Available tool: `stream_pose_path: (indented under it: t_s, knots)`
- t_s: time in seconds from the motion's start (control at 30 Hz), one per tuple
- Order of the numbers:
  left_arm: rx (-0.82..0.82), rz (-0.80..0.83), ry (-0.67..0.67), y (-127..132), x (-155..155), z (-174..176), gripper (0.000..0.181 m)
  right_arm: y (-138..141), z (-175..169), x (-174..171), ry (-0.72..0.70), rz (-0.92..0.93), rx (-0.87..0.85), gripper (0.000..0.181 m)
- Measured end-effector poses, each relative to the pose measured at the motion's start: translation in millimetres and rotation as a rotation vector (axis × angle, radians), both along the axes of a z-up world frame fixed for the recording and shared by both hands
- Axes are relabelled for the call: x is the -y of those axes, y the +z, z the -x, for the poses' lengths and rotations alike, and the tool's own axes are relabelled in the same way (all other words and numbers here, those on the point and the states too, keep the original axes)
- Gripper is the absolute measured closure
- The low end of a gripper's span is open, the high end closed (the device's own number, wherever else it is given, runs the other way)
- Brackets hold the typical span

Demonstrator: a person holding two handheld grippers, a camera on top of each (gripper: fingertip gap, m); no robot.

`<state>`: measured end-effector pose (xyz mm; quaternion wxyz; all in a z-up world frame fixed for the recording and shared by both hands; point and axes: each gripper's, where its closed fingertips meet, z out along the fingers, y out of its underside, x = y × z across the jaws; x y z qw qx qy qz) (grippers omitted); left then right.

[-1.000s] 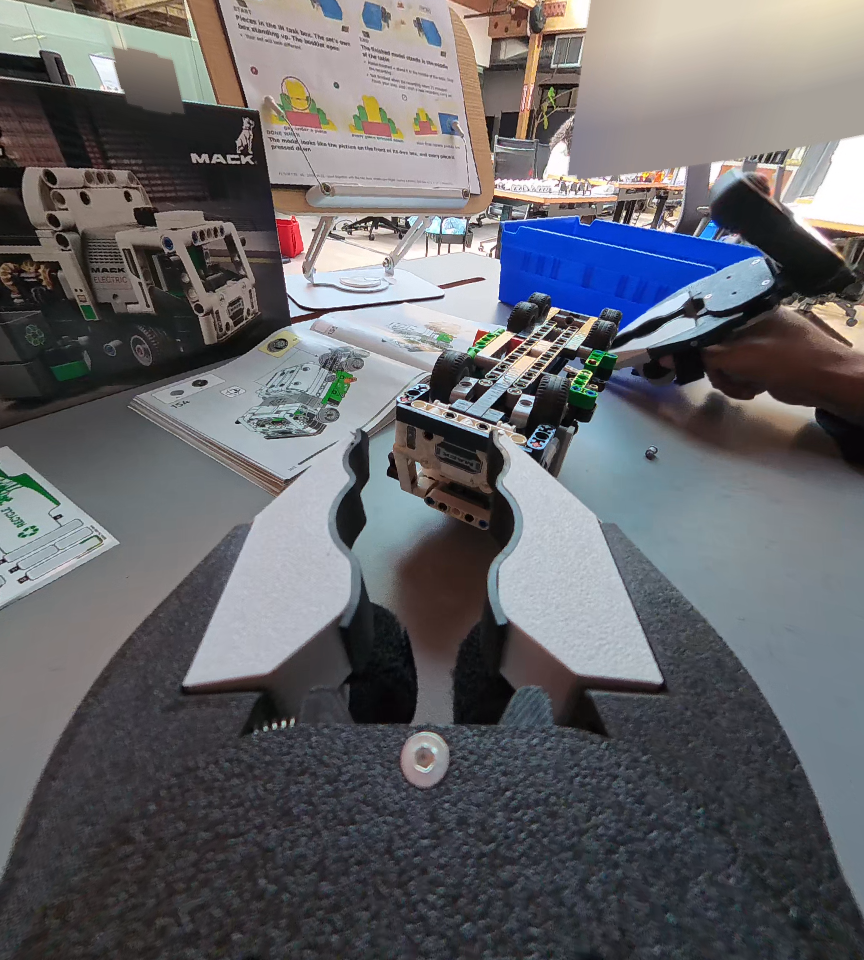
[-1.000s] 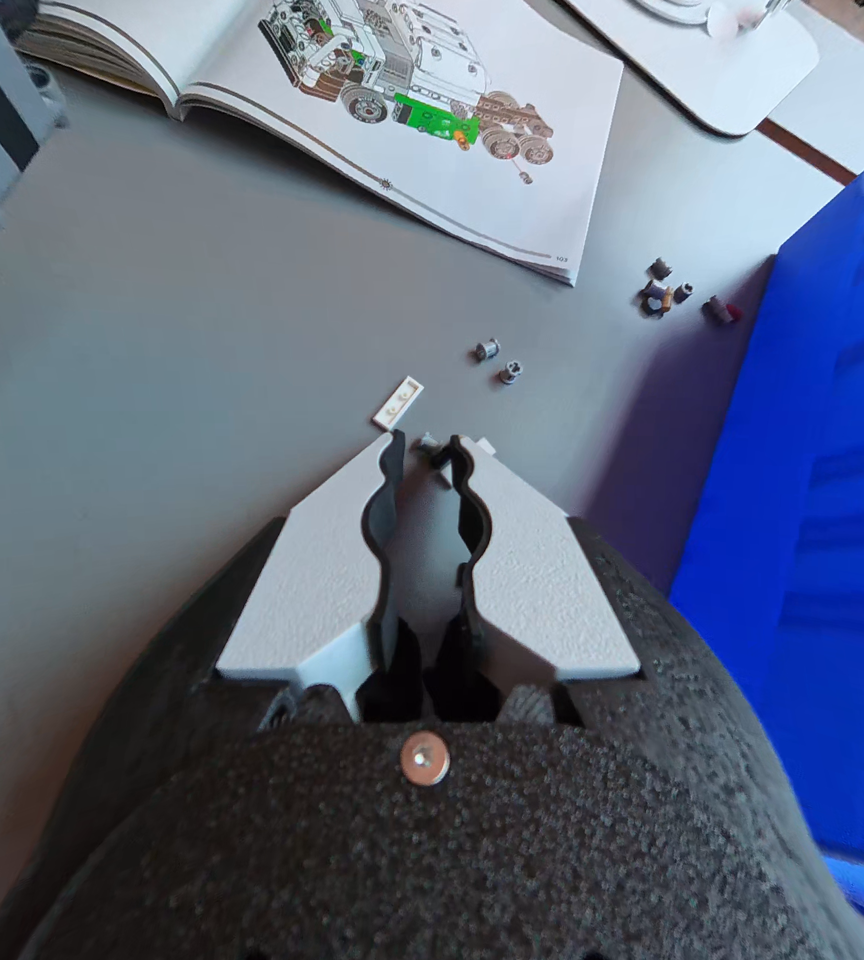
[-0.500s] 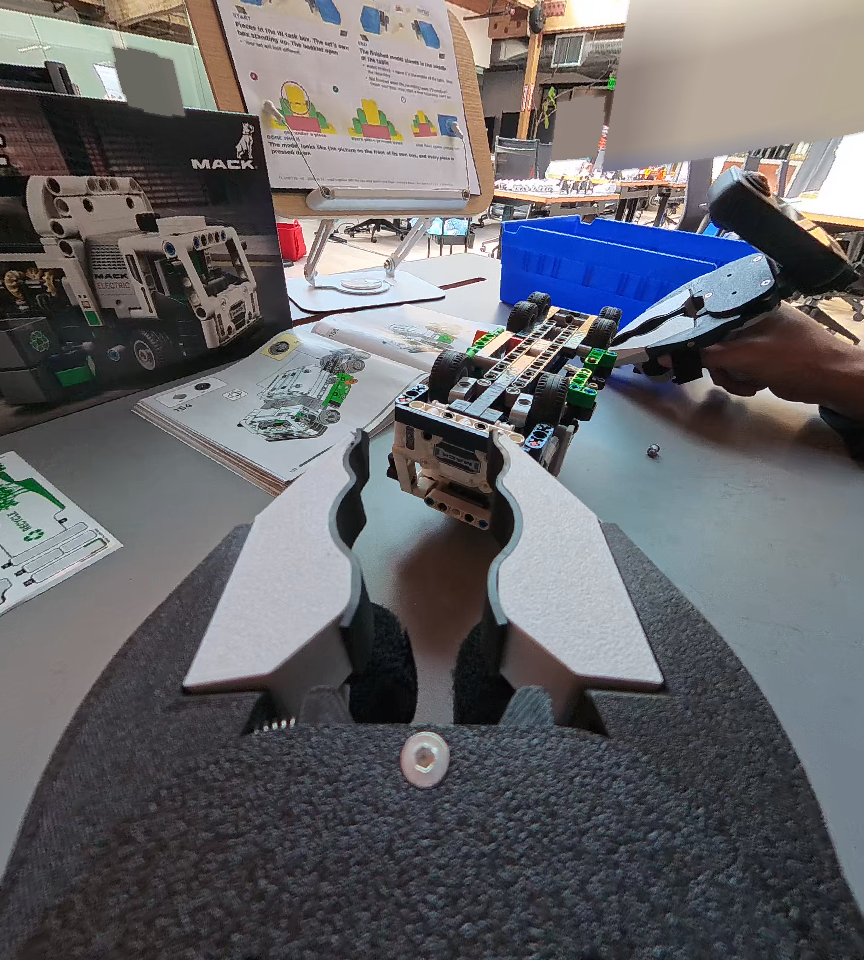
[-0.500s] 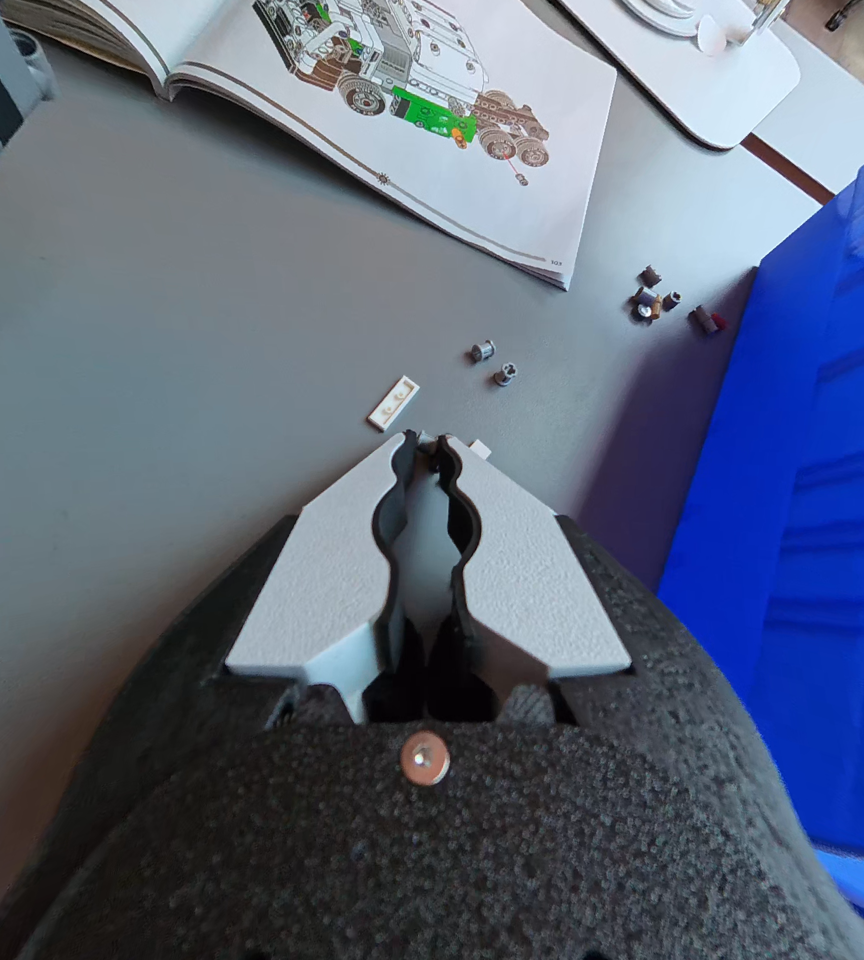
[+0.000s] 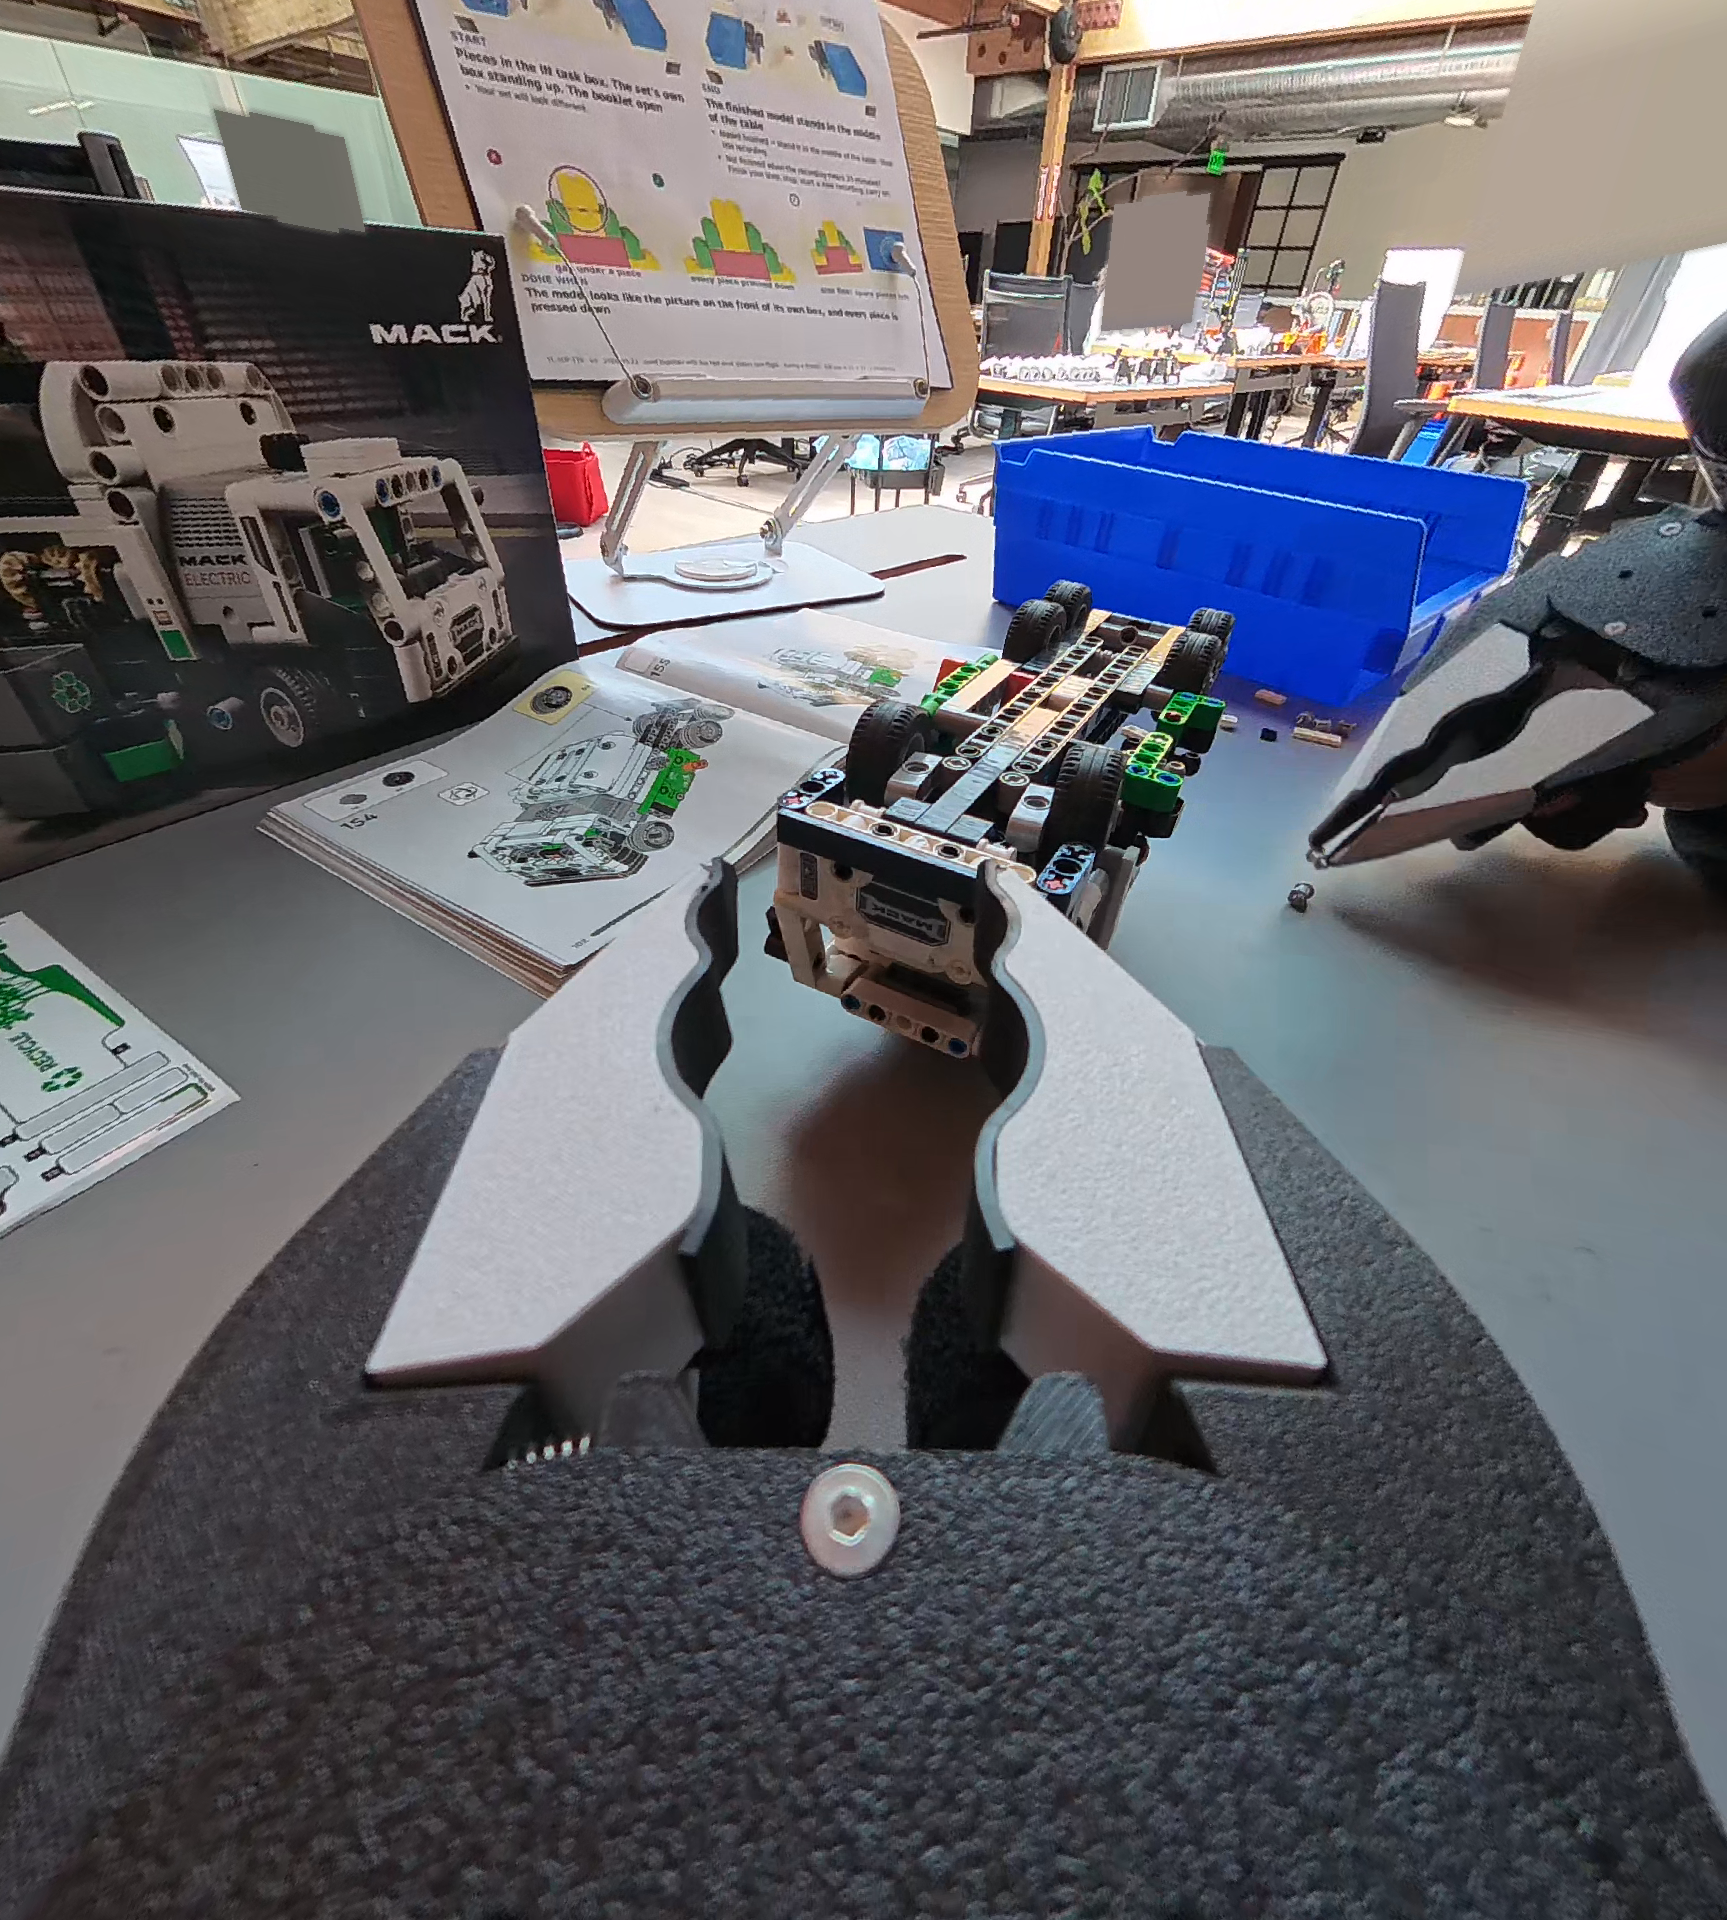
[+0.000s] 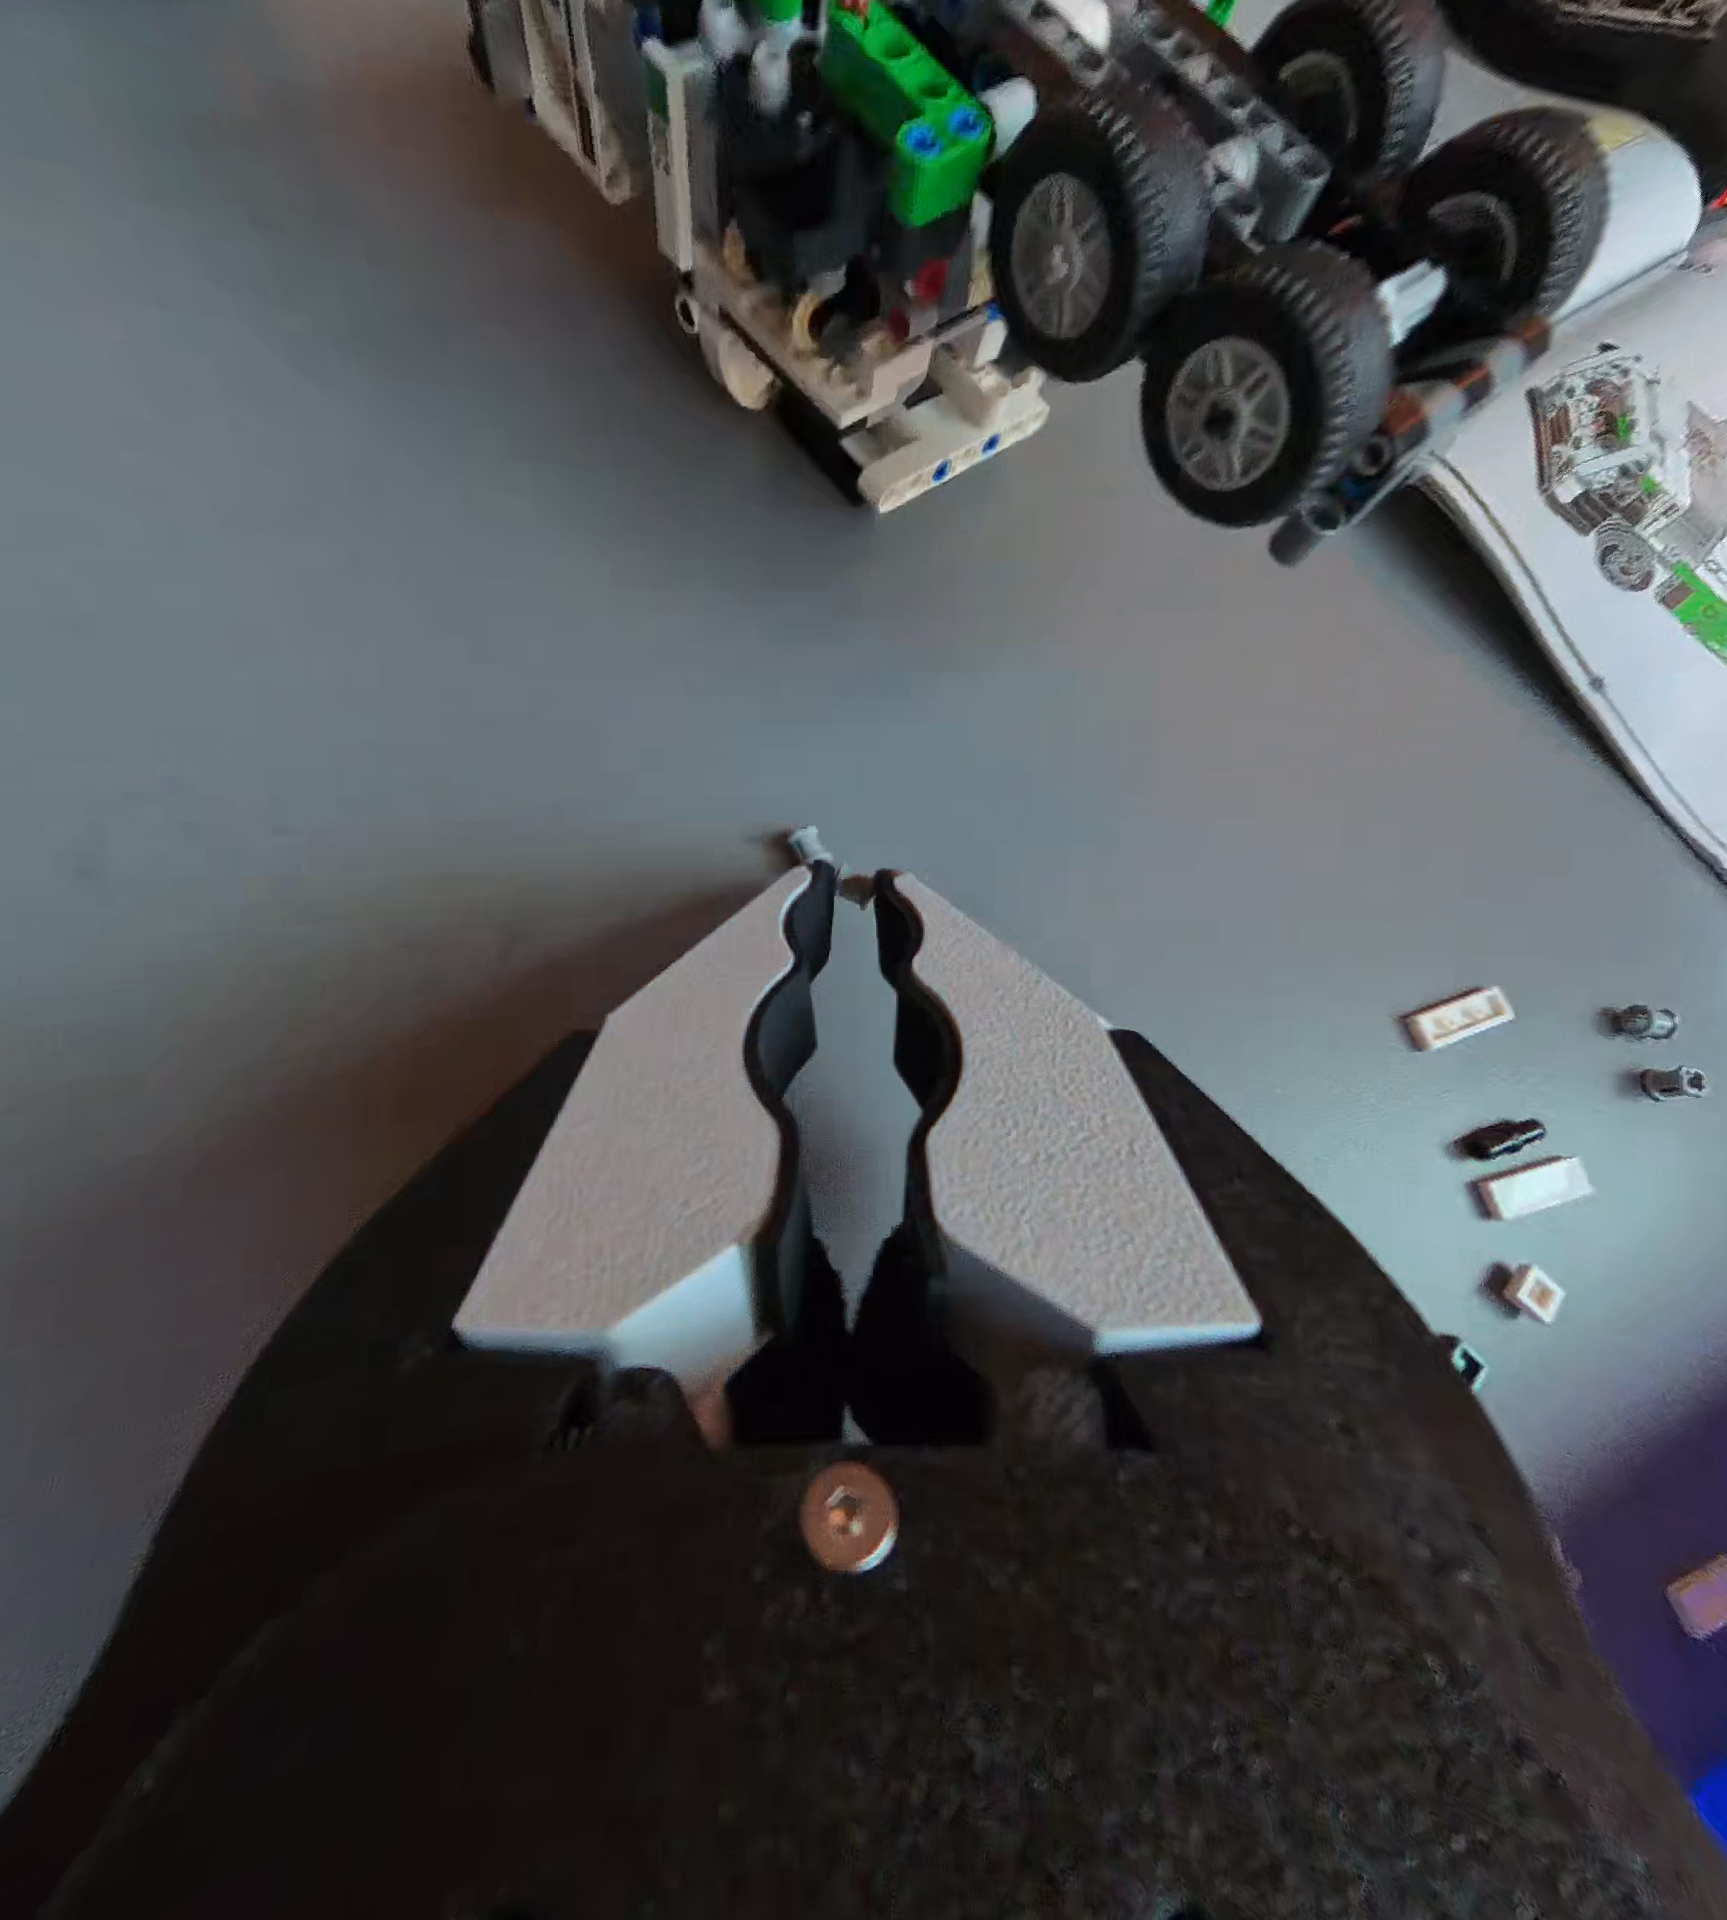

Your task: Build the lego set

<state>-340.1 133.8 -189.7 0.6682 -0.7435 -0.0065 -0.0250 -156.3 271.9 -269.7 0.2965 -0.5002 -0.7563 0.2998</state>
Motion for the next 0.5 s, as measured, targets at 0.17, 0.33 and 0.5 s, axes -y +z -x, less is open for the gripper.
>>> stream_pose_path:
  t_s: [0.17,0.33,0.5]
  knots:
    - [-0.005,-0.001,0.002,0.1,1.1,-1.4,0.138,-8.1,-3.9,6.4,0.018,0.04,0.05,0.174]
    - [0.001,-0.009,0.003,1.3,2.5,-1.2,0.138,-10.7,-2.4,7.4,0.014,0.056,0.058,0.173]
    - [0.006,-0.005,-0.001,0.8,2.2,-1.4,0.138,9.6,-0.5,-8.9,-0.035,0.089,-0.032,0.166]
